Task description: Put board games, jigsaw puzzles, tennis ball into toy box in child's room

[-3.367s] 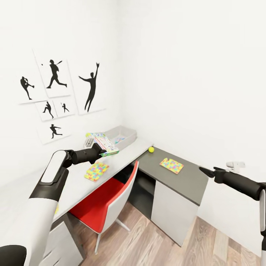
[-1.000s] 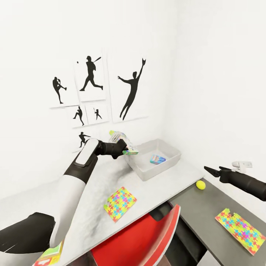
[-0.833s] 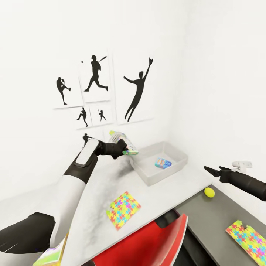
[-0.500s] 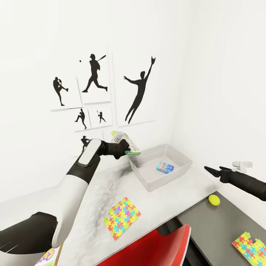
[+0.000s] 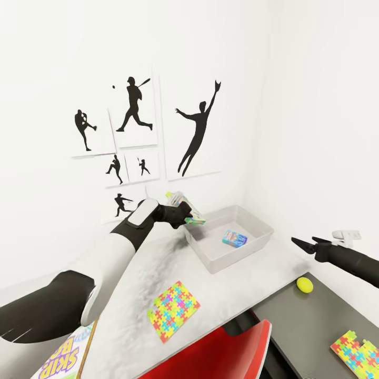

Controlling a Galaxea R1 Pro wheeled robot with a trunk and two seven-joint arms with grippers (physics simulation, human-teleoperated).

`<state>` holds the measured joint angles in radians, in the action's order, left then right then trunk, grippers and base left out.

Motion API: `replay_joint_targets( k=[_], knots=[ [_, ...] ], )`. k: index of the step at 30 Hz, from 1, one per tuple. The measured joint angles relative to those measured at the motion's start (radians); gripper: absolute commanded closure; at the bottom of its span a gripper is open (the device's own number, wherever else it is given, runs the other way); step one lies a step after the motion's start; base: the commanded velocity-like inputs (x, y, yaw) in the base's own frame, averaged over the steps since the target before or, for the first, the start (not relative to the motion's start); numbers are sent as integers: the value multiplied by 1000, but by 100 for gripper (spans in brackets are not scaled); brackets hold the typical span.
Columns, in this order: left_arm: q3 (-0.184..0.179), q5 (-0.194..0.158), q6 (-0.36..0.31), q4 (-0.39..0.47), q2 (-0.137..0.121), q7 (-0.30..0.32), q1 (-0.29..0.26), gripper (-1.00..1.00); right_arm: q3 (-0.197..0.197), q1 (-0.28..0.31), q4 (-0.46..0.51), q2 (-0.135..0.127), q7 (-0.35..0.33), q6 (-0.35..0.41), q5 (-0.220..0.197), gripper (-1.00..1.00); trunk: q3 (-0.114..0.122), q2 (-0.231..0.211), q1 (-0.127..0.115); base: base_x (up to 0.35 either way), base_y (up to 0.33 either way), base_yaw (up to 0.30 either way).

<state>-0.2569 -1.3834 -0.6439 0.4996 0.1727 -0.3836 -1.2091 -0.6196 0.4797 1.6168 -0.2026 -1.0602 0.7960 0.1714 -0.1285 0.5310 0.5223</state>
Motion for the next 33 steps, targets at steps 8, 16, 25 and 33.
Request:
replay_joint_targets(
  k=[8, 16, 25, 33],
  knots=[
    [1, -7, 0, 0, -4, 2, 10, 100, 0, 3, 0, 0, 0, 2, 1, -100, 0, 0, 0, 0, 0, -280],
    [2, -1, 0, 0, -8, 2, 17, 100, 0, 3, 0, 0, 0, 3, 1, -100, 0, 0, 0, 0, 0, -293],
    [2, 3, -1, 12, -11, 3, 39, 100, 0, 3, 0, 0, 0, 3, 0, -100, 0, 0, 0, -15, -8, -293],
    [2, 0, 0, 14, -10, 4, 41, 100, 0, 5, 0, -1, 0, 3, 1, -100, 0, 0, 0, -211, -112, -293]
  ],
)
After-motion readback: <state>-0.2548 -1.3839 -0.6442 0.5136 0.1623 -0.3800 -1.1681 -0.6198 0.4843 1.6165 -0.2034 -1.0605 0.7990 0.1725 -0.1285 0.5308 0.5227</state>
